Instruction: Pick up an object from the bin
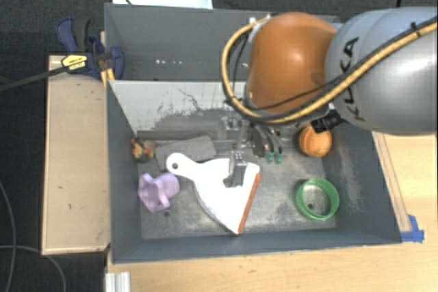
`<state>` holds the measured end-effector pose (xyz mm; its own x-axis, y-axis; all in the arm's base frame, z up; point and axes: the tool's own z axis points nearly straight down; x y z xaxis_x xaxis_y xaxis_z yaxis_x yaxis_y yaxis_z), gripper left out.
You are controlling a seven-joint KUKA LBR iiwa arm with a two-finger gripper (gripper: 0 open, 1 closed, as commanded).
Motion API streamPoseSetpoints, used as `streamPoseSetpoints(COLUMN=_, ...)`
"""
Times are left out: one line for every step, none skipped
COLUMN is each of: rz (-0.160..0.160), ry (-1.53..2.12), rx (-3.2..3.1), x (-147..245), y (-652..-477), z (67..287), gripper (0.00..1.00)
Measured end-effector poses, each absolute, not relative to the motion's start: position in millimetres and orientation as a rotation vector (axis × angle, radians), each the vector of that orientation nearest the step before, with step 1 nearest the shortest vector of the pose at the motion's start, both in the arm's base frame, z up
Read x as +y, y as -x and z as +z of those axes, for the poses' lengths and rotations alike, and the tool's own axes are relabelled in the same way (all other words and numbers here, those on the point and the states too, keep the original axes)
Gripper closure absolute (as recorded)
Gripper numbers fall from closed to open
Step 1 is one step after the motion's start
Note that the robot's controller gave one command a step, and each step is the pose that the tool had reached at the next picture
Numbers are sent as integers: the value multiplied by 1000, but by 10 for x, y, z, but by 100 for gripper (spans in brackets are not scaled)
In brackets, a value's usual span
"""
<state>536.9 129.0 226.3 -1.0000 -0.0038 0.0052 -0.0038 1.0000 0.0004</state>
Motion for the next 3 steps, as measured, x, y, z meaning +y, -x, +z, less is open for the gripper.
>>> streamPoseSetpoints(rz=-2, ry=0, rx=-3144, x=1281, y=-5385, z=2309, gripper=0)
streamPoseSetpoints(rz=-4, ry=8, rx=-3150, x=1183, y=-5315, z=1758, gripper=0)
streamPoseSetpoints(rz=-1, ry=-39, rx=-3144, x=931, y=-5194, z=1219, gripper=0)
